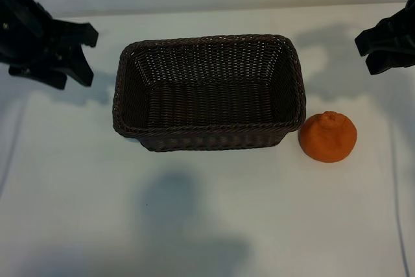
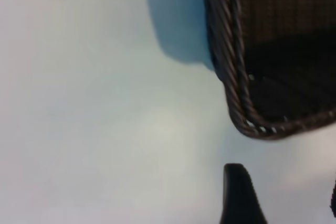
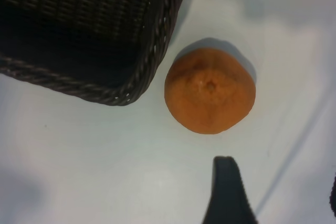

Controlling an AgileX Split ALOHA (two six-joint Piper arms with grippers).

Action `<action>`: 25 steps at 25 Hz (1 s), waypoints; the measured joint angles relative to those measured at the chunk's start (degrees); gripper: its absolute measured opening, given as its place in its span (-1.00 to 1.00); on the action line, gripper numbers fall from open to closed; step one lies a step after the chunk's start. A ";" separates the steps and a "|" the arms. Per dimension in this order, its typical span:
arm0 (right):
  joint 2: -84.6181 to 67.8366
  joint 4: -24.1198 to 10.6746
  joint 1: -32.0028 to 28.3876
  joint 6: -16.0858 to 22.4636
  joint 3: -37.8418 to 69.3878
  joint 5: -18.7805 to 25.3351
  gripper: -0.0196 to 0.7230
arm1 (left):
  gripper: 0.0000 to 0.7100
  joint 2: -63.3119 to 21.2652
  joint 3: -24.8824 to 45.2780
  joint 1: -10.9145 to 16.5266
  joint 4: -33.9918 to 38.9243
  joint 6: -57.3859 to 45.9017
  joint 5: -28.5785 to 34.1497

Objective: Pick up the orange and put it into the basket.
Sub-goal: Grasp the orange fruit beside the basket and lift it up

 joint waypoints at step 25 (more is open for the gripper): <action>0.00 0.02 0.00 0.00 0.00 0.00 0.28 | 0.28 -0.56 1.31 0.00 -6.61 0.65 0.00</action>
